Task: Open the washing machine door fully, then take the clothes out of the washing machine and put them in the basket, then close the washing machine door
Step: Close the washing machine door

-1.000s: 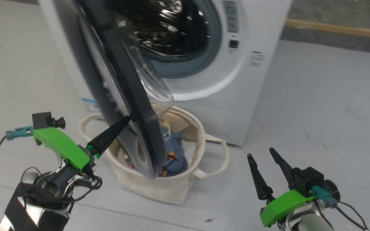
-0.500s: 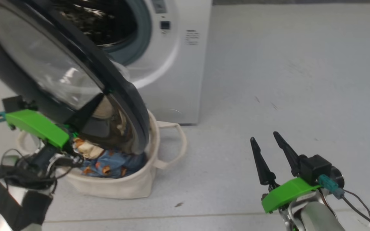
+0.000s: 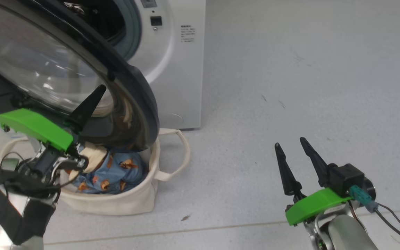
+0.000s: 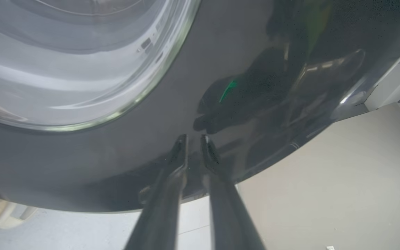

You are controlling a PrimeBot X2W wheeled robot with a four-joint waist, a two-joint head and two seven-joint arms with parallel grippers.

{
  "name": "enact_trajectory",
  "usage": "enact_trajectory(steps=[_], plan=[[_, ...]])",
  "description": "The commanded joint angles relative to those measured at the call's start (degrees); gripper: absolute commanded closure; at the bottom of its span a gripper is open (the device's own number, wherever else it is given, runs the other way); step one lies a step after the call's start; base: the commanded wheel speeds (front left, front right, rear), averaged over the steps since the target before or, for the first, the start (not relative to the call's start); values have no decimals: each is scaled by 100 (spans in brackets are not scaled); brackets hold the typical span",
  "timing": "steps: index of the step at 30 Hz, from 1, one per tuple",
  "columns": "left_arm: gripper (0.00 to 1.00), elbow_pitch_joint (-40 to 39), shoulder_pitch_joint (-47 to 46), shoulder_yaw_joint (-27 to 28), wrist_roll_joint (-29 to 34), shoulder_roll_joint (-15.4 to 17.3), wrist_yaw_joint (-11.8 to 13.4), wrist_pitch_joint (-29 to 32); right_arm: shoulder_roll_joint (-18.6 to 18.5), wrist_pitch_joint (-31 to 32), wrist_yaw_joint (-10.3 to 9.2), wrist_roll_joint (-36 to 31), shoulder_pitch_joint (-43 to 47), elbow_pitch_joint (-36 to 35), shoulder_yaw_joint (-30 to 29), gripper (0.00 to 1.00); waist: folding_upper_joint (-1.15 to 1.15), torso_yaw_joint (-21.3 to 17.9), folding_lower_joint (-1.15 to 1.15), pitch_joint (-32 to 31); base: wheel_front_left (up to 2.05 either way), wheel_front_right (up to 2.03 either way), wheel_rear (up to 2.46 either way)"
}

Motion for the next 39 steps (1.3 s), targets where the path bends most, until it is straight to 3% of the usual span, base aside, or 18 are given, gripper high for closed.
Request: enact_trajectory(steps=[1, 10, 19, 26, 35, 39], plan=[[1, -235, -100, 134, 152, 328, -41, -107, 62, -72, 43, -55, -161, -174, 84, 0, 0, 86, 0, -90, 0, 0, 0], [0, -617, 685, -691, 1601, 1108, -41, -1794, 62, -72, 43, -164, 37, -132, -84, 0, 0, 410, 0, -630, 0, 0, 0], [0, -584, 1600, -891, 2664, 1916, -28, -3281, 62, -72, 43, -205, 304, -231, -310, 0, 0, 656, 0, -935, 0, 0, 0], [0, -636, 2234, -688, 2971, 2113, 165, -3631, 62, -72, 43, -181, 455, -305, -393, 0, 0, 755, 0, -1036, 0, 0, 0], [0, -693, 2981, -48, 3181, 2172, 249, -3751, 62, -72, 43, -100, 533, -325, -380, 0, 0, 815, 0, -1091, 0, 0, 0], [0, -740, 3104, 260, 3291, 2053, 225, -3755, 62, -72, 43, -82, 535, -322, -409, 0, 0, 795, 0, -1094, 0, 0, 0]])
